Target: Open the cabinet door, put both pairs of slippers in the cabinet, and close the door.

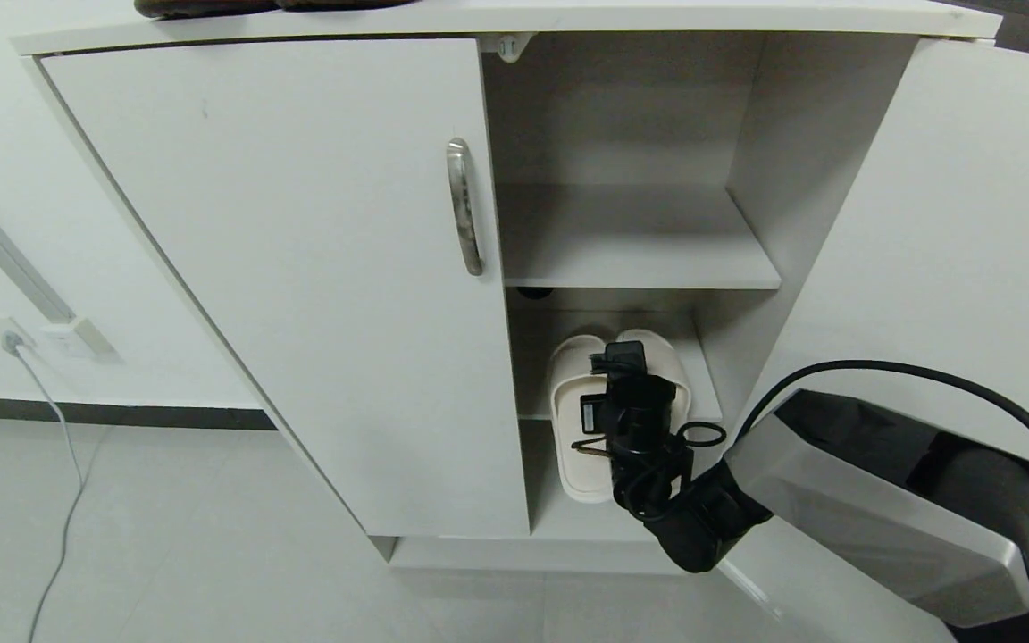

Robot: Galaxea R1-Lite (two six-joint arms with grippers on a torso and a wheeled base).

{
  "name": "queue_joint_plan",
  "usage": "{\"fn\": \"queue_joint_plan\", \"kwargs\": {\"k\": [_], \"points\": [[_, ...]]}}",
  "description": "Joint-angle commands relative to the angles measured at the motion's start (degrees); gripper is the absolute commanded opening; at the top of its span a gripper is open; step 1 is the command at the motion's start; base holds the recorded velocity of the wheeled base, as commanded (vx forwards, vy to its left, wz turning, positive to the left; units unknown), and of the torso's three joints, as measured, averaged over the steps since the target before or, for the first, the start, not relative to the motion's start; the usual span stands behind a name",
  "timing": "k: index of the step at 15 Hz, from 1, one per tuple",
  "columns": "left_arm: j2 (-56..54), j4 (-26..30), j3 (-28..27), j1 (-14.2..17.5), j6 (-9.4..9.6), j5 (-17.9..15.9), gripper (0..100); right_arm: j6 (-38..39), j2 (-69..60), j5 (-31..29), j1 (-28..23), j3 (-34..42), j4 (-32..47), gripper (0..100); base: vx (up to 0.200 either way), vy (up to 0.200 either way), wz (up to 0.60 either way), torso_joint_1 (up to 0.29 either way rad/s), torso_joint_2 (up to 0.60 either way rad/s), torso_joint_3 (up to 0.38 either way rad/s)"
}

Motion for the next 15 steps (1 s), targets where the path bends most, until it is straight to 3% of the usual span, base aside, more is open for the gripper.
{"fn": "queue_joint_plan", "kwargs": {"k": [1,5,15], "points": [[0.09,0.02,0.0,-0.02,-0.01,-0.02,0,0.11,0.15,0.56,-0.65,-1.75,1.6,0,0.0,0.0,0.0,0.0,0.0,0.0],[0.09,0.02,0.0,0.07,-0.01,-0.02,0,4.95,0.33,1.97,-1.62,-9.75,14.0,0,0.0,0.0,0.0,0.0,0.0,0.0],[0.09,-0.07,0.0,-0.02,-0.01,-0.02,0,5.65,6.3,3.55,-4.78,-26.89,24.28,0,0.0,0.0,0.0,0.0,0.0,0.0]]}}
